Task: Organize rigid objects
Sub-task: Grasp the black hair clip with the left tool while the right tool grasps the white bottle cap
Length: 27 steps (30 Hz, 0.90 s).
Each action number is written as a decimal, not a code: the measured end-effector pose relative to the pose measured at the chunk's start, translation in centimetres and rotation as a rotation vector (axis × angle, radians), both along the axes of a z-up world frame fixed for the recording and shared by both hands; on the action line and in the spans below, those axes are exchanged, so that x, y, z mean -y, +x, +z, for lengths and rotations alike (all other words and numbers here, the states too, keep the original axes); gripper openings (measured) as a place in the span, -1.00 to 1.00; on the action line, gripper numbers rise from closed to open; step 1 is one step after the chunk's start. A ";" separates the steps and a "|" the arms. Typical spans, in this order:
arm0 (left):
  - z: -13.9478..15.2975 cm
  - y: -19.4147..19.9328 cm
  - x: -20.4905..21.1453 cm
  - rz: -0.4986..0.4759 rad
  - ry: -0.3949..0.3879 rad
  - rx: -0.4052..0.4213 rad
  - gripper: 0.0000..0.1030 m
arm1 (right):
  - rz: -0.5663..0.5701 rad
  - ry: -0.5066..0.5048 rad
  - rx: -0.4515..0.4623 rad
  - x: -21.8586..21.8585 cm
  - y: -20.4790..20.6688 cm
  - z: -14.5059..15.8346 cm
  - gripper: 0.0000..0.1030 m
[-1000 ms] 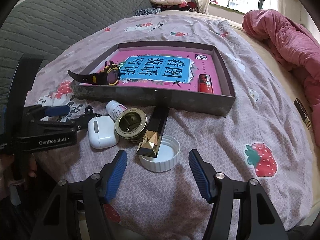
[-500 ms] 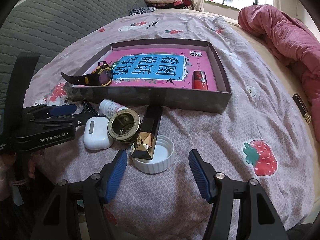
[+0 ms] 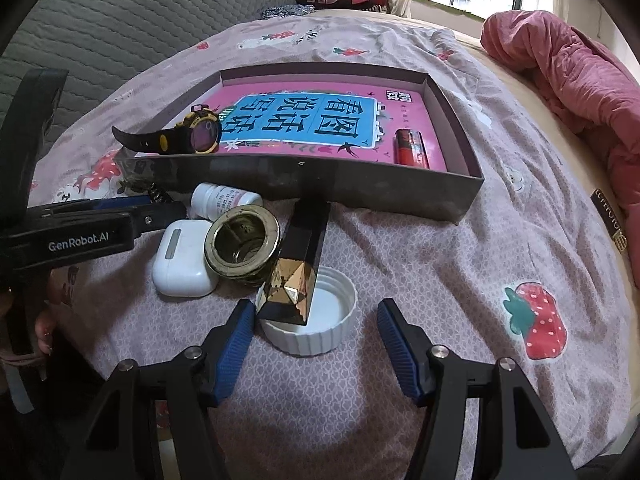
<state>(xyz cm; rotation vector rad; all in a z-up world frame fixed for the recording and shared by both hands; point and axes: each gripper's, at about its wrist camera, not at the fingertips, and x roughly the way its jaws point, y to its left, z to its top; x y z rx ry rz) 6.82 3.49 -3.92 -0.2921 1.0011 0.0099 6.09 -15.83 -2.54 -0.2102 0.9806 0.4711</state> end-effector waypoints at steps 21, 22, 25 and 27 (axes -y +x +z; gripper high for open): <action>-0.1 0.3 1.0 -0.028 -0.073 0.018 -0.37 | -0.039 -0.006 0.001 1.5 0.7 0.8 -0.03; -0.1 0.3 1.1 -0.029 -0.071 0.016 -0.38 | -0.036 -0.012 0.002 1.6 0.6 0.9 -0.03; -0.2 0.4 1.1 -0.028 -0.073 0.012 -0.41 | -0.023 -0.037 0.011 1.5 0.4 1.0 -0.03; -0.2 0.4 1.1 -0.027 -0.070 0.011 -0.46 | -0.014 -0.035 0.018 1.5 0.2 1.2 -0.03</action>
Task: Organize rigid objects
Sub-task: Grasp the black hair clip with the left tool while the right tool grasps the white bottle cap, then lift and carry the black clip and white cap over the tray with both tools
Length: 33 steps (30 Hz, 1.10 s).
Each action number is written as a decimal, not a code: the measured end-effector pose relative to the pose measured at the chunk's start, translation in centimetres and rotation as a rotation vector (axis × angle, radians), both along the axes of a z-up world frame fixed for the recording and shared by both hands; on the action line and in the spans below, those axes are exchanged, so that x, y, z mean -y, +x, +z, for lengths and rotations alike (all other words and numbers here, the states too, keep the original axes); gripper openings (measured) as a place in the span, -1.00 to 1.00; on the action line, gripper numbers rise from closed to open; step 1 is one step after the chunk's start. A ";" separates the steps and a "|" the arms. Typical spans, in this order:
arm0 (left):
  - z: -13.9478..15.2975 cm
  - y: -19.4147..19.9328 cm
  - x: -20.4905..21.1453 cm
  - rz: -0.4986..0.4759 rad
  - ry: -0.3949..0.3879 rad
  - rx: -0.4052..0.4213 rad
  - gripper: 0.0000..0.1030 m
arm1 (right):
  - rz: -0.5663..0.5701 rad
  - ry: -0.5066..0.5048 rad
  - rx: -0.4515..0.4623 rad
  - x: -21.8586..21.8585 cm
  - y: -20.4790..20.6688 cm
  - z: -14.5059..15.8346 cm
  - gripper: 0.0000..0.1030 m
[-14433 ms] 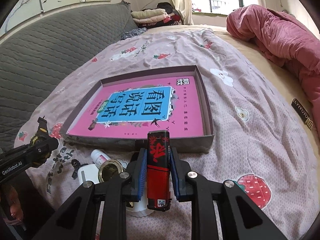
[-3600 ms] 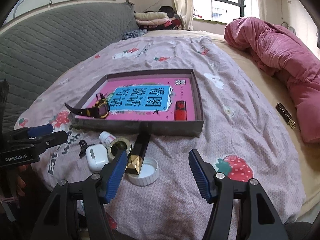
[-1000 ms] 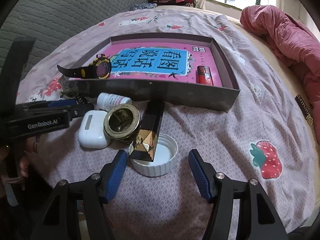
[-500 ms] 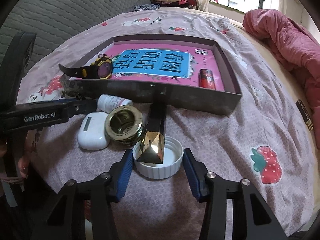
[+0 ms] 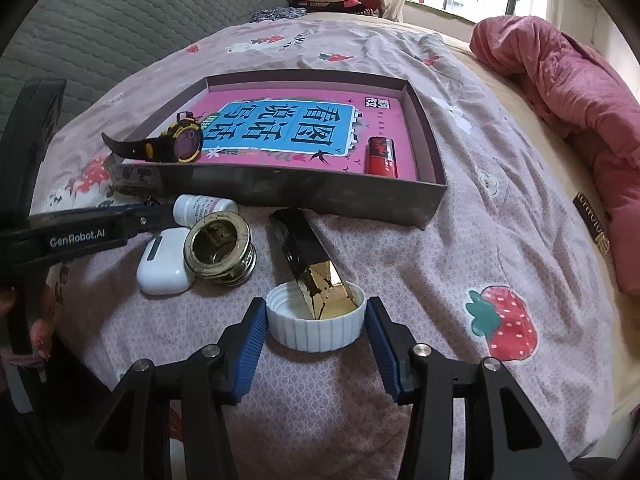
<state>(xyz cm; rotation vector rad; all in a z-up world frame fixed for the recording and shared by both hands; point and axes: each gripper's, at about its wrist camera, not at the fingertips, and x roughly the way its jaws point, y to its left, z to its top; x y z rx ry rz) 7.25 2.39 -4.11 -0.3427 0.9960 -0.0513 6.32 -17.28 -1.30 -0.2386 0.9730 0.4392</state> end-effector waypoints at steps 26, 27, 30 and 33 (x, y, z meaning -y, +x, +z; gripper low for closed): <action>2.6 -1.4 -0.5 0.020 0.031 0.074 -0.53 | 0.064 0.152 0.085 0.6 -1.8 3.9 -0.03; 2.8 -1.5 -0.5 0.018 0.035 0.080 -0.53 | 0.064 0.152 0.084 0.6 -1.8 3.9 -0.03; 3.2 -1.7 -0.5 0.018 0.029 0.093 -0.53 | 0.059 0.160 0.083 0.7 -1.7 3.9 -0.03; 3.4 -1.9 -0.5 0.016 0.028 0.099 -0.53 | 0.056 0.176 0.087 0.9 -1.7 4.1 -0.03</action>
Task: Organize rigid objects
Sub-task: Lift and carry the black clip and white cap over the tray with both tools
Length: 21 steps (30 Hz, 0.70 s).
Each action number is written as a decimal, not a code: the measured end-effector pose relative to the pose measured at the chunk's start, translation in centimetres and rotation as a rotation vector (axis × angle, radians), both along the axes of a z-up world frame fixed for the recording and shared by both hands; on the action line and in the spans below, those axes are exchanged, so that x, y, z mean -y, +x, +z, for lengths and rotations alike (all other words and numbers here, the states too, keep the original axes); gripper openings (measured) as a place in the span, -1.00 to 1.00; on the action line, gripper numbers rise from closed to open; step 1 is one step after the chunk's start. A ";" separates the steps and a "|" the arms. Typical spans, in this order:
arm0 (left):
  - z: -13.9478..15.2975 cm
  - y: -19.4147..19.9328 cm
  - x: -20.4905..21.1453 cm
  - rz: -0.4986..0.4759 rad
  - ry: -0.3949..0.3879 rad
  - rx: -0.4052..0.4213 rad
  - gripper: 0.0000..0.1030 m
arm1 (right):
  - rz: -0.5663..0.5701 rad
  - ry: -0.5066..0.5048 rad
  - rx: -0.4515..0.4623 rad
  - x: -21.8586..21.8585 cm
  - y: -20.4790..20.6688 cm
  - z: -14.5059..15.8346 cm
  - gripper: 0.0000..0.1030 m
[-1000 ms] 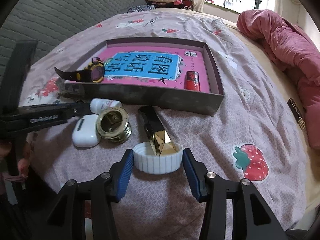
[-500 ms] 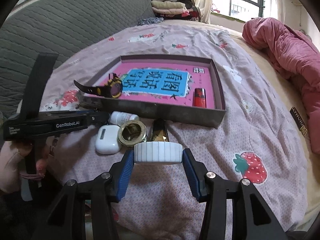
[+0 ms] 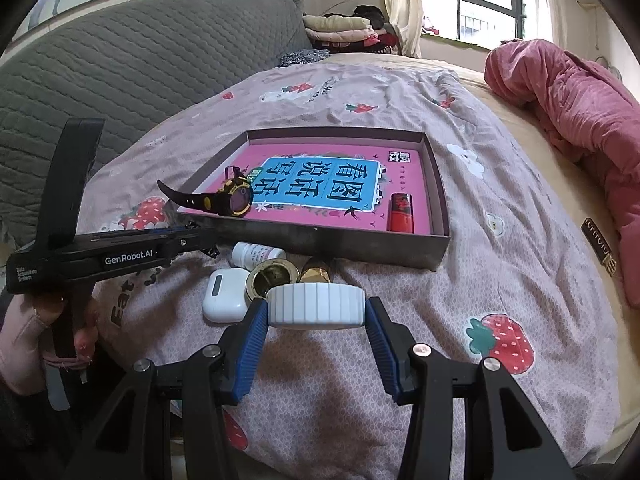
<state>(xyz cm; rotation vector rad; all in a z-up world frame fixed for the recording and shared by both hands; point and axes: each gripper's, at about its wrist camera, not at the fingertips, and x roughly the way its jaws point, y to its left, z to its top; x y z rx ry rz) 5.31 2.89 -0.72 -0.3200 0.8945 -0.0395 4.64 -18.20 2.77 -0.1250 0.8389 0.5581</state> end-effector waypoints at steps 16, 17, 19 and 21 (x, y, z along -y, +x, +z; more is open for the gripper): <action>1.2 -0.8 -0.1 0.008 0.015 0.038 -0.53 | -0.037 0.040 0.032 1.1 0.1 1.0 -0.03; 1.4 -0.9 -0.1 0.008 0.017 0.042 -0.53 | -0.039 0.044 0.031 1.2 0.1 1.1 -0.03; 1.5 -1.0 -0.1 0.006 0.020 0.047 -0.53 | -0.050 0.046 0.035 1.4 0.2 1.2 -0.03; 1.7 -1.2 -0.1 0.005 0.020 0.053 -0.53 | -0.056 0.054 0.038 1.5 0.3 1.3 -0.03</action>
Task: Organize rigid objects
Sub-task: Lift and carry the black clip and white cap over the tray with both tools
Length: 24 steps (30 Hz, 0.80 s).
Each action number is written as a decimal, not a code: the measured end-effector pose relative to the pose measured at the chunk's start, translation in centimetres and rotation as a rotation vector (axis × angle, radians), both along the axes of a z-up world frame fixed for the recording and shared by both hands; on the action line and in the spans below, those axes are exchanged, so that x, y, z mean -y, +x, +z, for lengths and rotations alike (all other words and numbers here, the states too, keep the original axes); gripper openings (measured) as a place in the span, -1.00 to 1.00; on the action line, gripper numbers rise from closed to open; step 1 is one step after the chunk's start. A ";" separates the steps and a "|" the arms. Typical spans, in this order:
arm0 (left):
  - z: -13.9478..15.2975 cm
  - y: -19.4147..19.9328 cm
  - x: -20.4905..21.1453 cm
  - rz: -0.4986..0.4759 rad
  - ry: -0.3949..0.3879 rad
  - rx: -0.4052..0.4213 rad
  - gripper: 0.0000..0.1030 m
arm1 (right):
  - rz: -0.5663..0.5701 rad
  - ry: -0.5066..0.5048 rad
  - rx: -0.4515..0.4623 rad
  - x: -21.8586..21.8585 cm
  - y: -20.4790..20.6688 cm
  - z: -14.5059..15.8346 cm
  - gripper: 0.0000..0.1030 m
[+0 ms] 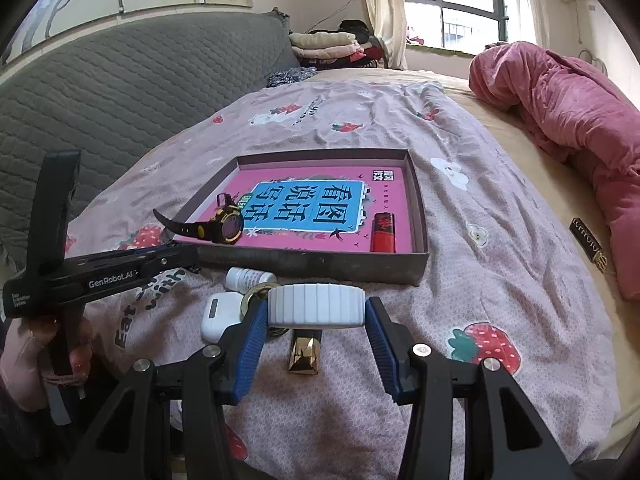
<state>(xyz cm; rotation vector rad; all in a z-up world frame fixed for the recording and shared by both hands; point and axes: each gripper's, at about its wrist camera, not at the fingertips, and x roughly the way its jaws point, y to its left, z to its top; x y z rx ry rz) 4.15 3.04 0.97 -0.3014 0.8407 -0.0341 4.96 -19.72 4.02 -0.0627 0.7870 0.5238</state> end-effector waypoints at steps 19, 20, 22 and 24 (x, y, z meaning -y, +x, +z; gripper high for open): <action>2.5 -0.9 0.2 -0.004 0.016 0.115 -0.53 | 0.005 0.050 0.065 0.0 0.7 0.8 -0.03; 2.6 -0.9 0.2 -0.006 0.020 0.118 -0.53 | 0.005 0.053 0.069 0.0 0.7 0.9 -0.03; 2.6 -0.8 0.3 -0.009 0.023 0.118 -0.53 | 0.004 0.053 0.079 0.0 0.8 1.0 -0.03; 2.5 -0.8 0.3 -0.010 0.020 0.114 -0.53 | 0.006 0.051 0.087 -0.1 0.8 1.1 -0.03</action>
